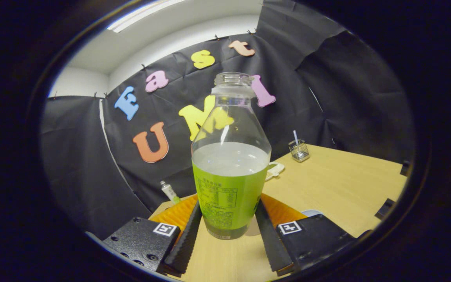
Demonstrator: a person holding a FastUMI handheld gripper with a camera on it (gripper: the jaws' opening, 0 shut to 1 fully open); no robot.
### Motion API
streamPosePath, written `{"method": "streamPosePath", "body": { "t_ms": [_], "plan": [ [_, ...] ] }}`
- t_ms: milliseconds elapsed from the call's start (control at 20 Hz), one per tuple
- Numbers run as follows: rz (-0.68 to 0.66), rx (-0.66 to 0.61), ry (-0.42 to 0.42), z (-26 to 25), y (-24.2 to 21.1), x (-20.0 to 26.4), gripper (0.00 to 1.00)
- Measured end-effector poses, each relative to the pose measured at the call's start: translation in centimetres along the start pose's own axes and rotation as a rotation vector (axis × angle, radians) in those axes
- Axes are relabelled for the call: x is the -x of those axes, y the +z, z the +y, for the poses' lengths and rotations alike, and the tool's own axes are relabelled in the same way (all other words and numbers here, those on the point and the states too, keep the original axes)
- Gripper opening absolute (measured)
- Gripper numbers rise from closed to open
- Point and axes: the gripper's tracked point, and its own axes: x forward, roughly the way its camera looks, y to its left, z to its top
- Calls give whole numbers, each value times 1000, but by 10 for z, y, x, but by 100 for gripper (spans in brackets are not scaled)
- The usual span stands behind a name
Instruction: Take the bottle from table, then pour the juice into the cup, finally place the bottle on the coaster
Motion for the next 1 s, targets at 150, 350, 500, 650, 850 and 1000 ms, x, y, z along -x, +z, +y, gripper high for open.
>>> {"method": "streamPosePath", "body": {
  "t_ms": [150, 350, 500, 650, 850, 1000],
  "plan": [
    [-7, 54, -16, 1, -6, -18, 80],
    [15, 143, -80, -11, -17, -37, 80],
    [34, 215, -122, -17, -29, -57, 80],
    [62, 260, -149, -24, -42, -78, 80],
    [98, 270, -158, -30, -63, -102, 81],
    [120, 293, -185, -41, -75, -118, 80]
  ]
}}
